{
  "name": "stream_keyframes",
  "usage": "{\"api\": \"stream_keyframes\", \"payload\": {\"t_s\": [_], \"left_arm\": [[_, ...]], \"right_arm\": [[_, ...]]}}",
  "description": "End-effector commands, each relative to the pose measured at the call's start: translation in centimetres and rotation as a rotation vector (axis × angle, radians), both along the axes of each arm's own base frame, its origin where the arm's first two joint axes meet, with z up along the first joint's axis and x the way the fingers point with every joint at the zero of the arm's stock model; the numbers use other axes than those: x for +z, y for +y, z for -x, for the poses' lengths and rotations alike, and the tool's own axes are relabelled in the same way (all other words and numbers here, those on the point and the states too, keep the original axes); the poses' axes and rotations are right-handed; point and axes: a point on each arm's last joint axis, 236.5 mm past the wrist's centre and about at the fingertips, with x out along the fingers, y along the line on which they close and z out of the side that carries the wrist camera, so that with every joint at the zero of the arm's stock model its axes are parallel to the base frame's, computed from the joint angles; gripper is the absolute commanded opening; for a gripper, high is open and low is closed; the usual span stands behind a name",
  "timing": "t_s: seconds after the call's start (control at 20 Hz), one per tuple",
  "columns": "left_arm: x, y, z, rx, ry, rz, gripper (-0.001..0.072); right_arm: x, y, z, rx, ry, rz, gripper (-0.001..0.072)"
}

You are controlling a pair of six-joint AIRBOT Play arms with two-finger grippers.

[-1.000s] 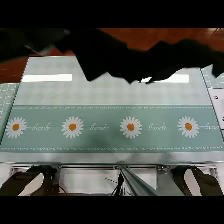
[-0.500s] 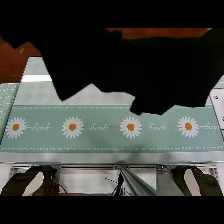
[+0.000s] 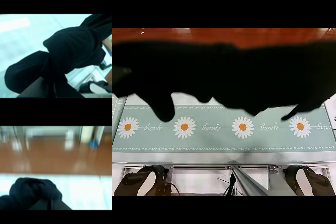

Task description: Fold the shirts.

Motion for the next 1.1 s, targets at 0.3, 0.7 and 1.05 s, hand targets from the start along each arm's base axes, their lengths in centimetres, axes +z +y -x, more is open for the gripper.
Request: {"api": "stream_keyframes", "payload": {"t_s": [0.3,0.7,1.05], "left_arm": [[-18.1,0.3,-0.2,-0.052,0.508,-0.045,0.0032],[-32.6,0.2,-2.8,0.067,0.727,-0.013,0.0032],[-40.0,-1.4,-2.0,0.035,0.903,-0.082,0.0033]], "right_arm": [[-20.6,1.4,-2.5,0.183,0.82,-0.152,0.0016],[-36.8,4.0,-14.6,0.162,0.965,-0.162,0.0017],[-42.6,6.6,-17.2,0.196,1.032,-0.216,0.0263]]}}
